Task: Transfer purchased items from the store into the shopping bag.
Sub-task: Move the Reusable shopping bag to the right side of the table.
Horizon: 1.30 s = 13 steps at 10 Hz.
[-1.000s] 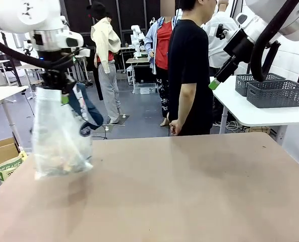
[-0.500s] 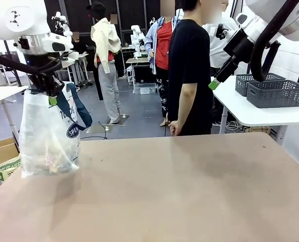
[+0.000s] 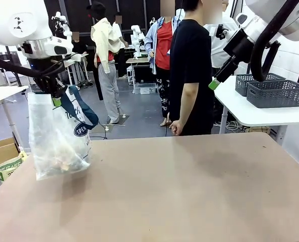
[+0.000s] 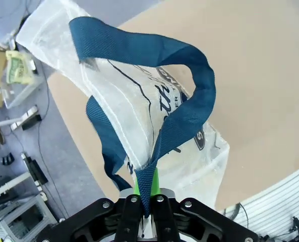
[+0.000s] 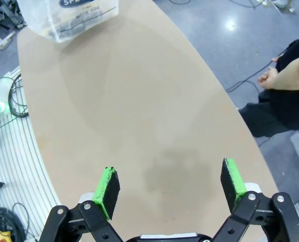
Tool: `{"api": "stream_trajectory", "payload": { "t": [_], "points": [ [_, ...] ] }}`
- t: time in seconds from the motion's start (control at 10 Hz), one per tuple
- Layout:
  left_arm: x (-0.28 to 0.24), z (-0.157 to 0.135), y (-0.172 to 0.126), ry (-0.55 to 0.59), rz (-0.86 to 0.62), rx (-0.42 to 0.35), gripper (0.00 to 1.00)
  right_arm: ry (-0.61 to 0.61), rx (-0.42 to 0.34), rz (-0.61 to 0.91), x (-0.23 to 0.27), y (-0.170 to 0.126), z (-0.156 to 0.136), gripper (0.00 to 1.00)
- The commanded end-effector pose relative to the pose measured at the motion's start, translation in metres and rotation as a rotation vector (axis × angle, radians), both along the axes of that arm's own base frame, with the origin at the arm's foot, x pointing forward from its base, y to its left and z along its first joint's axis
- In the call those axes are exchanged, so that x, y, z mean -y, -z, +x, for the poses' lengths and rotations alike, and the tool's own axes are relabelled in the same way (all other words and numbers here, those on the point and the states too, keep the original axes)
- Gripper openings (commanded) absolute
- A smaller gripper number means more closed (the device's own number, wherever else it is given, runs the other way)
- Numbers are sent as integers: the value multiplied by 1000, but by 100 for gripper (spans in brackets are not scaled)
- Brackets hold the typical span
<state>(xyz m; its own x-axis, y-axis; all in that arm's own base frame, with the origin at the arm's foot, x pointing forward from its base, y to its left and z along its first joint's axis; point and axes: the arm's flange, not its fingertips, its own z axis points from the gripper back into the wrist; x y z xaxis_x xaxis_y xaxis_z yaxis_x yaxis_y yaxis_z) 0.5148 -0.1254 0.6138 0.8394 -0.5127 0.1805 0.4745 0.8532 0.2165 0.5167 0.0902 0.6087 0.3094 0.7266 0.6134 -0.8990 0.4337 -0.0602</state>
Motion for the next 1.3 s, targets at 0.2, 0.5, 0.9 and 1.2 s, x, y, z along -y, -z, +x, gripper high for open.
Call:
{"api": "stream_trajectory", "payload": {
  "t": [0.2, 0.5, 0.9, 1.2],
  "points": [
    [-39, 13, 1, 78, 1, 121, 0, 1, -15, -12, 0, -2, -2, 100],
    [-76, 22, 17, 53, 7, 138, 0, 1, -15, -12, 0, -2, -2, 100],
    [-106, 11, 38, 31, 7, 137, 0, 1, -15, -12, 0, -2, -2, 100],
    [-128, 7, 60, 23, -26, 103, 0, 1, -15, -12, 0, -2, -2, 100]
  ]
}}
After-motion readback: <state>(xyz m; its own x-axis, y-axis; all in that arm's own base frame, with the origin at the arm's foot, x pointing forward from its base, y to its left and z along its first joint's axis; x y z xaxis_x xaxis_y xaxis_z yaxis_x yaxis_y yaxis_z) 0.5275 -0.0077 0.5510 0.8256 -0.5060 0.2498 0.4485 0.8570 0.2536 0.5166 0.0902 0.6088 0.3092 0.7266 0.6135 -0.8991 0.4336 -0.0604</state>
